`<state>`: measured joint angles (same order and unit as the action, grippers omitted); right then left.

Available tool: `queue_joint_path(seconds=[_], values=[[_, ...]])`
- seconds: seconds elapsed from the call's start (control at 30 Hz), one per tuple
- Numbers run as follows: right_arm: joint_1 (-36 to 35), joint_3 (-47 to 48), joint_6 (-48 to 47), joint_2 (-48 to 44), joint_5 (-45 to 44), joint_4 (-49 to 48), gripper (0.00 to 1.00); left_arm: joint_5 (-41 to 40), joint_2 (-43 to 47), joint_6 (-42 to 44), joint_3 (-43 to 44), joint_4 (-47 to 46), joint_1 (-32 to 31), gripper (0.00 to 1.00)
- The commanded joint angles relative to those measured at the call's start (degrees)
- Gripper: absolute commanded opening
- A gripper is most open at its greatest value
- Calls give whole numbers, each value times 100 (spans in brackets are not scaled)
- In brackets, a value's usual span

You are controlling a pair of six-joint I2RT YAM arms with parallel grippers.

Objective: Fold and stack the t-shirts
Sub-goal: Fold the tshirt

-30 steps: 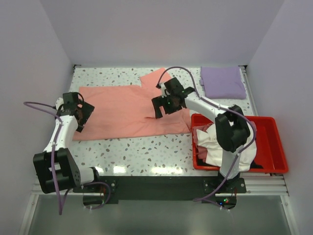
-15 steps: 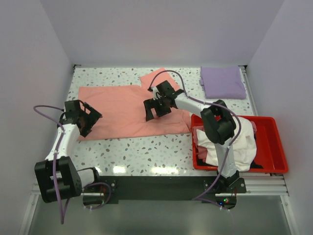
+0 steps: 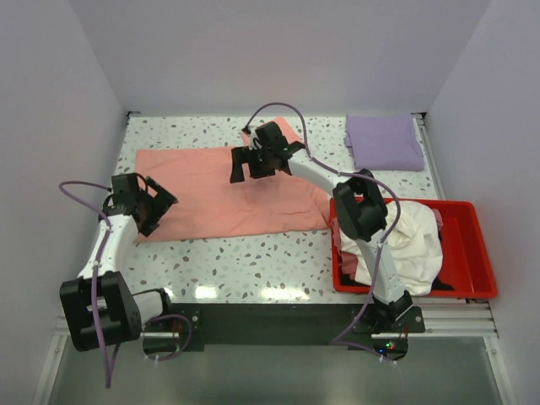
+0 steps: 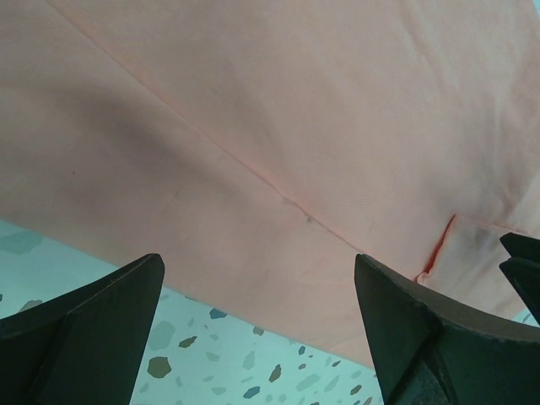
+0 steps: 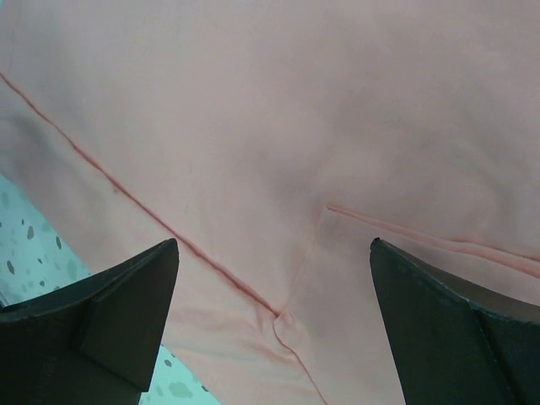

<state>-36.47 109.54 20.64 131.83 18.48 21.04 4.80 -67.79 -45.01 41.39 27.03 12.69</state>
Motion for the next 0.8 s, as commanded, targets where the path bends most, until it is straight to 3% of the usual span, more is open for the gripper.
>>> queue_joint_path(seconds=[0.0,0.1,0.2,0.33,0.5,0.77], values=[[-18,218,195,-201,-187,-118,99,39,55,195,220,-110,-3,100],[-18,-194,28,-735,-624,49,99,213,-155,107,370,-345,-29,100],[-9,-827,-121,-1437,-1627,400,99,311,-374,28,458,-680,-169,100],[-10,-2046,-306,-2063,-2488,656,99,197,-1295,124,826,-892,-346,100],[-18,-2761,-307,-2083,-2429,673,99,-277,-2211,221,1170,-752,-363,100],[-18,-3324,-210,-2108,-2569,630,99,-1015,-2634,292,829,-707,-364,100]])
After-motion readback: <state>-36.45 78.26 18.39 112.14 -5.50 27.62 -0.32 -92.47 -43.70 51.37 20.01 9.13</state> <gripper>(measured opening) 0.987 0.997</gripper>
